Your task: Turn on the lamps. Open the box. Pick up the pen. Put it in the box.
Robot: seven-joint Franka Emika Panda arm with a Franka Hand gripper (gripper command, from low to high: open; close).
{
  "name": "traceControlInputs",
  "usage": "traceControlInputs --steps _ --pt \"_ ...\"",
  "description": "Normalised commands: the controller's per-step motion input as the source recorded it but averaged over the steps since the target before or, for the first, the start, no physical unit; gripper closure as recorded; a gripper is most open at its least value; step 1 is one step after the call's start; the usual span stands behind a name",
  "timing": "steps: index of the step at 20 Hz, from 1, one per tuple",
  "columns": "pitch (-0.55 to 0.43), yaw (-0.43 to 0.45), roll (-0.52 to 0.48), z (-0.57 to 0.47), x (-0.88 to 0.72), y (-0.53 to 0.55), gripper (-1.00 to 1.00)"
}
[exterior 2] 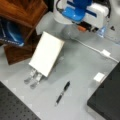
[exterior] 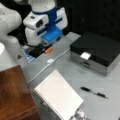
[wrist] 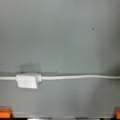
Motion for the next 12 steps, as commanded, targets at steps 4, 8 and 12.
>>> traceControlInputs --steps 4,8,12 --pt "0.024 0.139 -0.013 -0.03 -0.04 0.01 -1.00" --pt "0.047 0.158 -0.014 -0.09 -0.15 0.05 -1.00" --pt "0.039 0.141 -0.015 -0.19 -0.24 0.15 -1.00"
